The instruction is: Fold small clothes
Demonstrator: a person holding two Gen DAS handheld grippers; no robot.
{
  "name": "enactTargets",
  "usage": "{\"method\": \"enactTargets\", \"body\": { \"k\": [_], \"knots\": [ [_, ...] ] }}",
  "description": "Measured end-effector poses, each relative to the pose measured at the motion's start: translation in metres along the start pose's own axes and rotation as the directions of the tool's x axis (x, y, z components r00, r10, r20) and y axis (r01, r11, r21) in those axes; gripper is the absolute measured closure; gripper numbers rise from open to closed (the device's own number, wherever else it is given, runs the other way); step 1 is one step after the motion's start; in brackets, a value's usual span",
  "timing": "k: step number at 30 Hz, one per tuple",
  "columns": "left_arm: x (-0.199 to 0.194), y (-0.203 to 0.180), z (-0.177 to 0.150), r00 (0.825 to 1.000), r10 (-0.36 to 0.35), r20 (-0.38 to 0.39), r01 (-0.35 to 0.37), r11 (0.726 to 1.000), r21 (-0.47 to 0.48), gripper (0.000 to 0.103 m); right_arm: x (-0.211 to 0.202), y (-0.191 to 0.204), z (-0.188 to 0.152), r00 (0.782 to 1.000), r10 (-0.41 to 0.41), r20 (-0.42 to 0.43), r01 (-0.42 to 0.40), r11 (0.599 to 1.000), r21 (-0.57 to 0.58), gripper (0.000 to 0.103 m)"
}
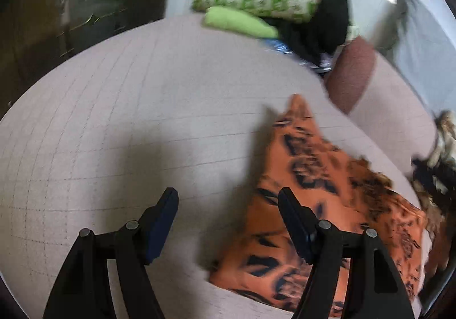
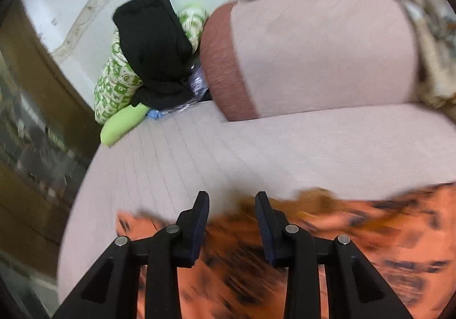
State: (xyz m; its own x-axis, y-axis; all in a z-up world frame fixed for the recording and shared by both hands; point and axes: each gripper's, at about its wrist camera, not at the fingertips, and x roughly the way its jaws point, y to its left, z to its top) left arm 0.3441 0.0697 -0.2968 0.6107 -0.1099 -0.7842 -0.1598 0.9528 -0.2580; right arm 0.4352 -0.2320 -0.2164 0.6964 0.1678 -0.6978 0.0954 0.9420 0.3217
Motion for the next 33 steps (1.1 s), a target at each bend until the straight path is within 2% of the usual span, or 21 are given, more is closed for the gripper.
{"method": "enactTargets", "body": {
  "k": [2, 3, 4, 6, 7, 9, 11, 14, 16, 18, 21, 24, 25, 27, 29, 31, 33],
  "knots": [
    [-0.003, -0.016, -0.007, 0.999, -0.043, -0.019, 0.044, 0.998, 0.052, 0.029, -0.031, -0.029, -0.02, 0.999, -0.033, 0.003, 0.033, 0.999, 0.011, 0.064],
    [-0.002, -0.023, -0.012, 0.999, -0.036, -0.036, 0.039, 0.995, 0.088, 0.029, -0.043, -0.043, -0.028, 0.999, -0.043, 0.005, 0.043, 0.999, 0.028, 0.064],
    [0.001, -0.028, -0.016, 0.999, -0.002, -0.048, 0.008, 0.993, 0.121, 0.029, -0.058, -0.058, -0.041, 0.998, -0.058, 0.006, 0.058, 0.997, 0.045, 0.064],
    [0.019, -0.031, -0.027, 0.989, 0.12, -0.085, -0.103, 0.977, 0.188, 0.026, -0.083, -0.088, -0.065, 0.995, -0.1, 0.001, 0.1, 0.993, 0.066, 0.064],
    [0.027, -0.029, -0.03, 0.986, 0.131, -0.104, -0.109, 0.976, 0.191, 0.022, -0.089, -0.102, -0.075, 0.992, -0.126, -0.009, 0.126, 0.99, 0.069, 0.064],
    [0.034, -0.017, -0.032, 0.985, 0.109, -0.136, -0.09, 0.987, 0.136, 0.018, -0.092, -0.119, -0.09, 0.986, -0.16, -0.039, 0.163, 0.983, 0.088, 0.064],
    [0.029, -0.012, -0.03, 0.984, 0.092, -0.15, -0.076, 0.991, 0.112, 0.018, -0.092, -0.128, -0.098, 0.992, -0.101, -0.07, 0.11, 0.985, 0.135, 0.064],
    [0.014, -0.004, -0.027, 0.991, 0.068, -0.118, -0.064, 0.997, 0.039, 0.019, -0.073, -0.092, -0.092, 0.996, -0.001, -0.084, 0.007, 0.997, 0.075, 0.064],
    [0.001, 0.005, -0.022, 0.995, 0.078, -0.066, -0.08, 0.996, -0.031, 0.019, -0.055, -0.06, -0.089, 0.991, 0.071, -0.114, -0.068, 0.997, 0.028, 0.064],
    [-0.006, 0.006, -0.017, 0.995, 0.091, -0.028, -0.092, 0.995, -0.041, 0.019, -0.033, -0.025, -0.089, 0.978, 0.137, -0.156, -0.14, 0.99, -0.004, 0.064],
    [-0.002, 0.002, -0.013, 0.988, 0.148, -0.037, -0.148, 0.989, 0.014, 0.019, 0.003, 0.024, -0.088, 0.953, 0.222, -0.208, -0.232, 0.972, -0.025, 0.064],
    [0.005, 0.012, -0.007, 0.977, 0.203, -0.07, -0.202, 0.979, 0.025, 0.019, 0.047, 0.072, -0.086, 0.91, 0.298, -0.288, -0.319, 0.947, -0.028, 0.064],
    [0.004, 0.017, -0.004, 0.976, 0.205, -0.07, -0.204, 0.979, 0.015, 0.019, 0.061, 0.085, -0.087, 0.902, 0.294, -0.317, -0.324, 0.945, -0.046, 0.063],
    [-0.007, 0.033, 0.002, 0.978, 0.206, -0.043, -0.207, 0.978, -0.016, 0.019, 0.084, 0.103, -0.088, 0.925, 0.208, -0.319, -0.251, 0.963, -0.102, 0.063],
    [-0.017, 0.047, 0.01, 0.974, 0.228, -0.002, -0.228, 0.973, -0.041, 0.019, 0.09, 0.106, -0.079, 0.943, 0.185, -0.276, -0.225, 0.967, -0.122, 0.063],
    [-0.026, 0.057, 0.015, 0.965, 0.262, 0.035, -0.259, 0.964, -0.065, 0.019, 0.096, 0.103, -0.069, 0.94, 0.171, -0.295, -0.206, 0.974, -0.09, 0.066],
    [-0.033, 0.063, 0.016, 0.964, 0.259, 0.054, -0.254, 0.963, -0.085, 0.019, 0.093, 0.098, -0.063, 0.936, 0.17, -0.308, -0.196, 0.979, -0.055, 0.067]
  ]
}}
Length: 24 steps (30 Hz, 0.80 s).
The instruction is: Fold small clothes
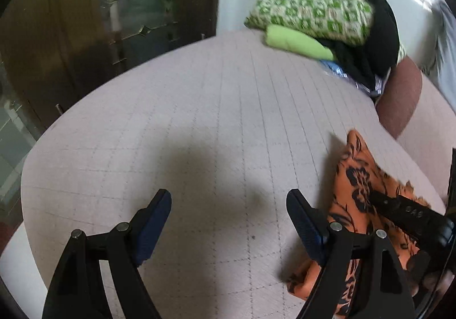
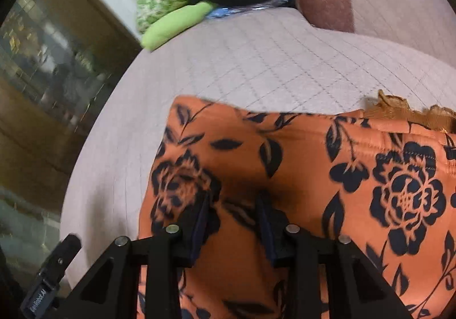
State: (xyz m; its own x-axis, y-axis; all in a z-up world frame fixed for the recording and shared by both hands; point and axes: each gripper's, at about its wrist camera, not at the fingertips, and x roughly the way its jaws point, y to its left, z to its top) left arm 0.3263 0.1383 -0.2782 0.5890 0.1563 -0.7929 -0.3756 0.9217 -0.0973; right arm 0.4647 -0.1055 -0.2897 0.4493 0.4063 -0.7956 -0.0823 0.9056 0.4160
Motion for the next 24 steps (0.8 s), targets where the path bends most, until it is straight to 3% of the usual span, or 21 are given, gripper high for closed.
{"method": "enactTargets", "body": {
  "k": [4, 7, 14, 19, 24],
  "knots": [
    [-0.011, -0.006, -0.005, 0.999, -0.049, 0.001, 0.049, 0.998, 0.047, 0.019, -0.053, -0.01, -0.006, 0.993, -0.031, 0.111, 0.029, 0.999, 0.018, 0.067],
    [-0.019, -0.027, -0.014, 0.998, -0.068, 0.0, 0.068, 0.987, 0.143, 0.019, -0.096, -0.029, -0.017, 0.979, -0.114, 0.167, 0.109, 0.993, 0.036, 0.067],
    [-0.034, -0.084, -0.029, 0.971, -0.239, -0.028, 0.234, 0.909, 0.346, 0.019, -0.172, -0.121, -0.076, 0.936, -0.297, 0.191, 0.265, 0.948, 0.173, 0.067],
    [-0.034, -0.127, -0.046, 0.942, -0.318, -0.109, 0.334, 0.857, 0.393, 0.019, -0.199, -0.176, -0.108, 0.921, -0.333, 0.2, 0.272, 0.92, 0.283, 0.067],
    [-0.032, -0.154, -0.057, 0.946, -0.309, -0.094, 0.319, 0.85, 0.419, 0.018, -0.213, -0.204, -0.124, 0.916, -0.314, 0.25, 0.228, 0.919, 0.321, 0.067]
  ]
}}
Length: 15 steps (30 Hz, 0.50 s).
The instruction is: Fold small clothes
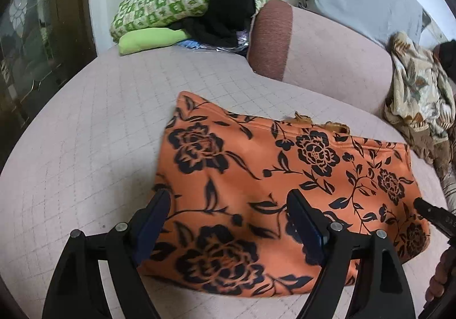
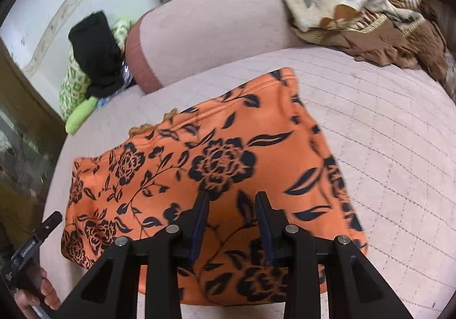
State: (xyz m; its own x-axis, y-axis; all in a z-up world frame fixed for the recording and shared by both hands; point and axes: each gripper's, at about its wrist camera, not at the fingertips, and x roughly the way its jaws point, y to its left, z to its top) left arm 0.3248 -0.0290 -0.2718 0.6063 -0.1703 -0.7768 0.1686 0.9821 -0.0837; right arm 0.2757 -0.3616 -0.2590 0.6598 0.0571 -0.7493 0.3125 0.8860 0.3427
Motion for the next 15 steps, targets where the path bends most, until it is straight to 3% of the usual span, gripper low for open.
{"method": "enactTargets", "body": {
  "k": [3, 5, 7, 8, 10, 12, 13, 15],
  "knots": [
    [0.021, -0.007, -0.005, 0.997, 0.053, -0.054, -0.051, 0.998, 0.036, 0.018, 0.015, -0.016, 0.0, 0.999, 0.033, -0.038, -0.031, 0.998, 0.05, 0.065],
    [0.04, -0.005, -0.013, 0.985, 0.122, -0.12, -0.114, 0.991, 0.067, 0.017, 0.03, -0.026, -0.002, 0.995, 0.051, -0.091, -0.042, 0.995, 0.094, 0.065],
    [0.054, -0.008, -0.019, 0.97, 0.207, -0.126, -0.19, 0.972, 0.135, 0.008, 0.039, -0.026, -0.001, 0.994, 0.049, -0.094, -0.041, 0.996, 0.08, 0.065],
    [0.055, -0.009, -0.02, 0.968, 0.221, -0.121, -0.202, 0.968, 0.148, 0.008, 0.039, -0.023, 0.0, 0.995, 0.044, -0.091, -0.039, 0.997, 0.062, 0.065],
    [0.048, -0.007, -0.014, 0.972, 0.199, -0.121, -0.188, 0.977, 0.1, 0.009, 0.034, -0.023, 0.004, 0.995, 0.071, -0.077, -0.065, 0.995, 0.071, 0.065],
    [0.026, -0.005, -0.008, 0.989, 0.143, -0.029, -0.141, 0.989, 0.046, 0.009, 0.02, -0.027, 0.008, 0.992, 0.126, -0.024, -0.123, 0.988, 0.093, 0.065],
    [0.017, -0.007, -0.006, 0.991, 0.133, 0.016, -0.134, 0.99, 0.045, 0.009, 0.013, -0.029, 0.01, 0.991, 0.134, 0.001, -0.133, 0.987, 0.094, 0.065],
    [0.015, -0.009, -0.005, 0.987, 0.157, 0.03, -0.159, 0.985, 0.066, 0.009, 0.009, -0.031, 0.008, 0.99, 0.141, 0.005, -0.141, 0.986, 0.092, 0.065]
  ]
}}
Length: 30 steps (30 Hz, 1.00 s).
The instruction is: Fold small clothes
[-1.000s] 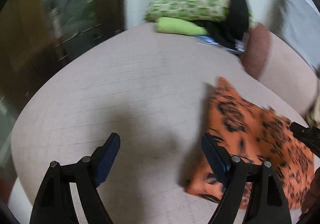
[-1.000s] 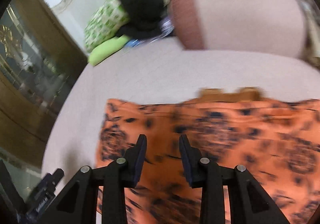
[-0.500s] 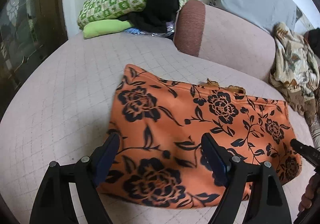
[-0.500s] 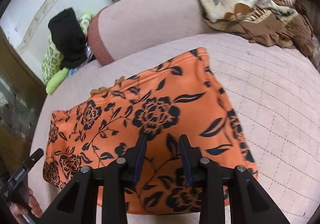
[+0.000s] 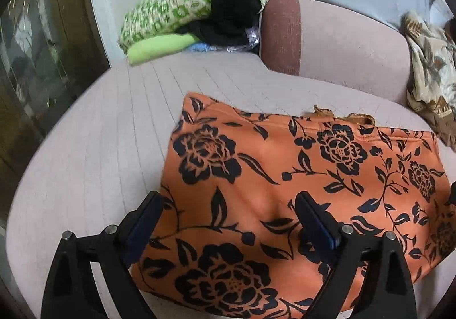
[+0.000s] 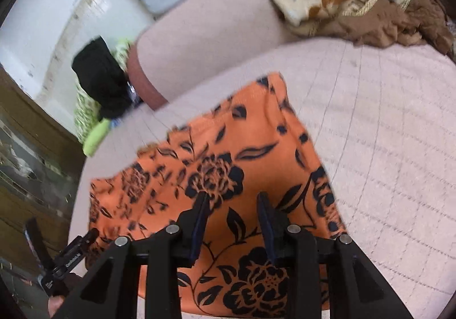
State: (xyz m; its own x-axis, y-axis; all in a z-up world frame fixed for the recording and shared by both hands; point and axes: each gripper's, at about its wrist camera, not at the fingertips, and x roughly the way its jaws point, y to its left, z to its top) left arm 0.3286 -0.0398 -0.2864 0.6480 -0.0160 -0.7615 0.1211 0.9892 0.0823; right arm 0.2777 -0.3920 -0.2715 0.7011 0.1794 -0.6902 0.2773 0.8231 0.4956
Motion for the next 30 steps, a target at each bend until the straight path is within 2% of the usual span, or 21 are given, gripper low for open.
{"method": "enactTargets", "body": {
  "k": [2, 3, 4, 5, 6, 8, 11, 12, 13, 14, 15, 17, 20, 23, 26, 28, 30],
  "knots": [
    [0.02, -0.002, -0.008, 0.995, 0.07, -0.075, -0.068, 0.997, 0.03, 0.009, 0.013, -0.005, -0.007, 0.997, -0.055, -0.061, 0.055, 0.998, -0.01, 0.065],
    [0.04, -0.002, -0.016, 0.982, 0.097, -0.16, -0.089, 0.995, 0.054, 0.007, 0.02, -0.008, -0.008, 0.993, -0.077, -0.094, 0.076, 0.997, -0.015, 0.065],
    [0.046, 0.003, -0.02, 0.984, 0.067, -0.166, -0.064, 0.998, 0.025, 0.006, 0.026, -0.011, -0.01, 0.99, -0.082, -0.116, 0.08, 0.996, -0.024, 0.064],
    [0.043, 0.008, -0.018, 0.987, 0.043, -0.153, -0.047, 0.999, -0.018, 0.006, 0.025, -0.01, -0.011, 0.992, -0.08, -0.099, 0.076, 0.996, -0.038, 0.064],
    [0.039, 0.015, -0.013, 0.984, 0.013, -0.177, -0.024, 0.998, -0.058, 0.007, 0.022, -0.008, -0.009, 0.992, -0.078, -0.099, 0.074, 0.996, -0.044, 0.065],
    [0.027, 0.025, -0.006, 0.989, -0.049, -0.136, 0.033, 0.993, -0.114, 0.007, 0.006, -0.003, -0.005, 0.997, -0.027, -0.073, 0.025, 0.999, -0.027, 0.064],
    [0.01, 0.048, 0.001, 0.996, -0.016, -0.09, -0.002, 0.98, -0.199, 0.007, -0.014, -0.001, 0.0, 1.0, 0.028, -0.003, -0.028, 0.999, -0.033, 0.064],
    [0.005, 0.059, 0.002, 0.997, -0.017, -0.077, -0.002, 0.973, -0.231, 0.007, -0.021, 0.0, 0.001, 0.998, 0.057, 0.011, -0.057, 0.998, -0.027, 0.061],
    [0.002, 0.068, 0.002, 0.997, -0.016, -0.07, -0.003, 0.967, -0.254, 0.007, -0.025, 0.0, 0.002, 0.997, 0.079, 0.015, -0.079, 0.997, -0.016, 0.052],
    [-0.002, 0.077, 0.001, 0.998, -0.009, -0.068, -0.01, 0.961, -0.276, 0.007, -0.032, 0.0, 0.002, 0.993, 0.111, 0.026, -0.112, 0.994, 0.006, 0.031],
    [-0.005, 0.086, -0.001, 0.998, 0.001, -0.068, -0.021, 0.955, -0.297, 0.007, -0.039, 0.001, 0.001, 0.99, 0.133, 0.042, -0.134, 0.991, 0.018, 0.026],
    [-0.012, 0.1, -0.007, 0.998, 0.015, -0.068, -0.037, 0.943, -0.331, 0.007, -0.053, 0.004, -0.004, 0.985, 0.162, 0.057, -0.163, 0.987, 0.014, 0.026],
    [-0.018, 0.114, -0.024, 0.994, 0.01, -0.112, -0.051, 0.93, -0.365, 0.007, -0.068, 0.007, -0.016, 0.982, 0.183, 0.041, -0.185, 0.982, 0.036, 0.026],
    [-0.023, 0.123, -0.053, 0.986, -0.079, -0.148, 0.007, 0.902, -0.431, 0.007, -0.081, -0.007, -0.03, 0.975, 0.219, 0.027, -0.22, 0.968, 0.124, 0.026],
    [-0.024, 0.125, -0.075, 0.963, -0.209, -0.172, 0.093, 0.851, -0.517, 0.007, -0.096, -0.03, -0.051, 0.97, 0.239, 0.043, -0.242, 0.948, 0.205, 0.026],
    [-0.028, 0.124, -0.087, 0.956, -0.25, -0.154, 0.123, 0.819, -0.561, 0.007, -0.1, -0.047, -0.066, 0.971, 0.237, 0.035, -0.238, 0.935, 0.263, 0.026],
    [-0.027, 0.121, -0.095, 0.939, -0.319, -0.129, 0.179, 0.772, -0.61, 0.008, -0.099, -0.063, -0.077, 0.971, 0.236, 0.025, -0.232, 0.92, 0.315, 0.026]
  ]
}}
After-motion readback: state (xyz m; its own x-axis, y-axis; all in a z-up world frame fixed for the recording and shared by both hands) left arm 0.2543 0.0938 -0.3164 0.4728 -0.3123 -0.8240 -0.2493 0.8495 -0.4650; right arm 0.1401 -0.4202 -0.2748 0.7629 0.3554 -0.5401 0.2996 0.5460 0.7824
